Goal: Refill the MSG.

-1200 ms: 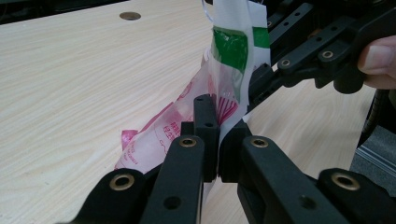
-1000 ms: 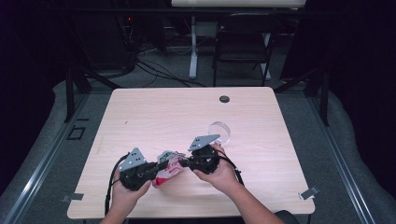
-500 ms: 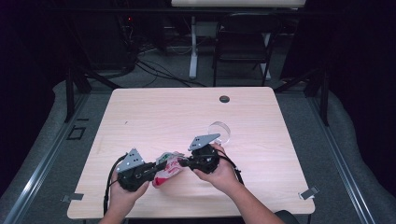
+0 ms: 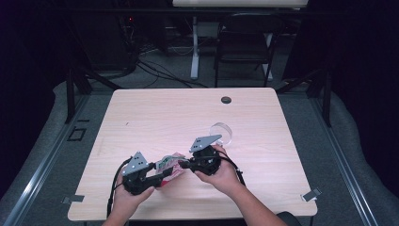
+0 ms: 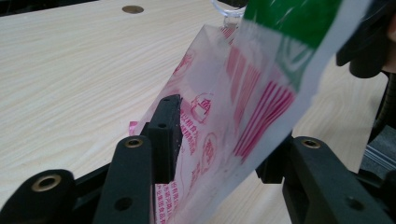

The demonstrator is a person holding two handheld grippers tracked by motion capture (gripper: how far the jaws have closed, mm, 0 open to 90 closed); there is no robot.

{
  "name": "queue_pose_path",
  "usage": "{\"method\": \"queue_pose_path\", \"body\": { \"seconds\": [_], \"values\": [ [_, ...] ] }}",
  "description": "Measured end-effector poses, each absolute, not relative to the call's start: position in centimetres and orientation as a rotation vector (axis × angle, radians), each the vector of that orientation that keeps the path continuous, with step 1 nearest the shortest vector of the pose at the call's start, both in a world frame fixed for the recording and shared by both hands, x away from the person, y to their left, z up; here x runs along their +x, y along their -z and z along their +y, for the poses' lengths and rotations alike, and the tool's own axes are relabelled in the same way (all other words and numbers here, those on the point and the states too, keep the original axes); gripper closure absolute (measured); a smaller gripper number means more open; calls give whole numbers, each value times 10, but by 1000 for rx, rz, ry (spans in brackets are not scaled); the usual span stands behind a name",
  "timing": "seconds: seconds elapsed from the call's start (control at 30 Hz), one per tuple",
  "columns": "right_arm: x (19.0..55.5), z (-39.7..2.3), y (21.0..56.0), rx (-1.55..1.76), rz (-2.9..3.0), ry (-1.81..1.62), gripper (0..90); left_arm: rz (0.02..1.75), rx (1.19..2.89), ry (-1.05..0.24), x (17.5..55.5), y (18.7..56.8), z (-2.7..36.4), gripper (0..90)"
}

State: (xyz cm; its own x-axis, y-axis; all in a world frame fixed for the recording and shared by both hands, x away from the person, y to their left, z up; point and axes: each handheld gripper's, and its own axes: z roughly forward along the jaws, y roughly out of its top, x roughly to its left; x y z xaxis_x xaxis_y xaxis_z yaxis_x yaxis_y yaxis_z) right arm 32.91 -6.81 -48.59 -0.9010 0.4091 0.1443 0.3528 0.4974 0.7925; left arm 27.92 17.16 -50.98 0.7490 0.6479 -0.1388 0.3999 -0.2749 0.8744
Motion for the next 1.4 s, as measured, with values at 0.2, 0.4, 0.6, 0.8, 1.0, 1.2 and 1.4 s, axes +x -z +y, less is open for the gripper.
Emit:
{"method": "queue_pose_path", "body": {
  "seconds": [0.2, 0.4, 0.6, 0.8, 1.0, 1.2, 1.4],
  "values": [
    [330, -68, 486, 680, 2664, -1389, 900, 812, 1952, -297, 281, 519, 166, 490],
    [330, -69, 486, 679, 2663, -1388, 900, 831, 1972, -314, 282, 524, 166, 431],
    [330, -70, 485, 679, 2661, -1378, 900, 857, 1953, -271, 285, 533, 166, 337],
    [329, -70, 486, 681, 2660, -1381, 900, 882, 1979, -266, 290, 542, 165, 290],
    [329, -70, 486, 679, 2660, -1383, 900, 936, 1992, -283, 293, 551, 166, 266],
    [329, -70, 486, 679, 2661, -1382, 900, 973, 2030, -309, 296, 558, 165, 267],
    [329, -70, 486, 678, 2660, -1383, 900, 1005, 2028, -307, 298, 564, 165, 279]
  ]
}}
